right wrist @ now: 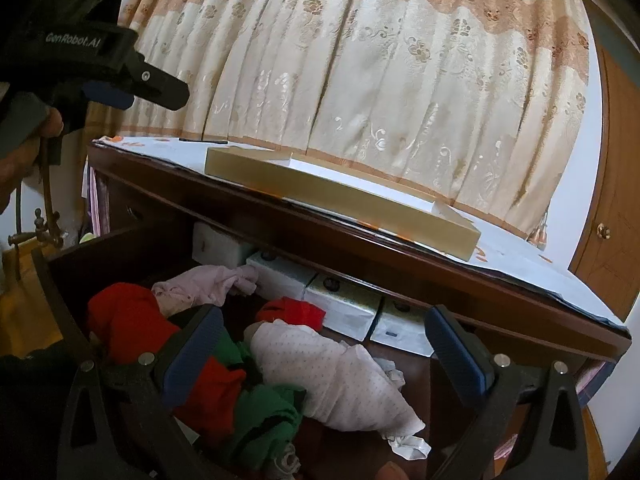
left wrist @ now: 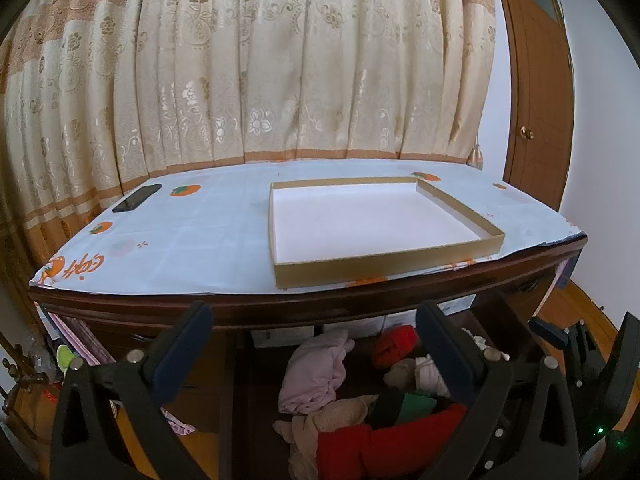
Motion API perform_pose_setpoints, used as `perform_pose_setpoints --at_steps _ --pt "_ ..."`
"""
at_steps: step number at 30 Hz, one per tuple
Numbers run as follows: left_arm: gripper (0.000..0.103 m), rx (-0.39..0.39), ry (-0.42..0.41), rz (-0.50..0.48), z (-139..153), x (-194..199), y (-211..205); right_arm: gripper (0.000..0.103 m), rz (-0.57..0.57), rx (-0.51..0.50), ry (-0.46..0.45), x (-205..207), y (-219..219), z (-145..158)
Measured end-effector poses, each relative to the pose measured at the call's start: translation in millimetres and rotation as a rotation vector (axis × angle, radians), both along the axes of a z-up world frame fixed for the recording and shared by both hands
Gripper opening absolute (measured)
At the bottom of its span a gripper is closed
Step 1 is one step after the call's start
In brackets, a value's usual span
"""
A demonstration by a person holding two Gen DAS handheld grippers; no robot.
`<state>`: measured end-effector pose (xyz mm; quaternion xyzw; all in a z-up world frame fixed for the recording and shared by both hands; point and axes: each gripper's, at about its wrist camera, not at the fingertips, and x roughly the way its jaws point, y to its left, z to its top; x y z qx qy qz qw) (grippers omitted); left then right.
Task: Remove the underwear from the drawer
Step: 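Lower both tools toward the clothes in the open drawer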
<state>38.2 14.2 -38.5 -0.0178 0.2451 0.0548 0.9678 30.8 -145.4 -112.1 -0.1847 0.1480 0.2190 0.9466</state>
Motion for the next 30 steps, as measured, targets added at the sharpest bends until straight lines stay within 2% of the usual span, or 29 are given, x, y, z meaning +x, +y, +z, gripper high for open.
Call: perform_pose_setpoints --at_steps 11,19,26,30 --pt "0.103 -0.001 0.015 0.005 -4 -3 4 0.102 0.016 -0.006 0.040 2 1 -3" --pt "0.103 0.006 0.062 -0.027 -14 5 4 0.102 0.024 -0.008 0.067 5 1 -3" --pt "0.103 0.004 0.133 -0.056 -34 17 5 0.102 0.061 0.046 0.158 12 -4 0" --pt "0.103 0.022 0.165 -0.085 -46 21 6 0.102 0.047 0.062 0.201 19 -8 2"
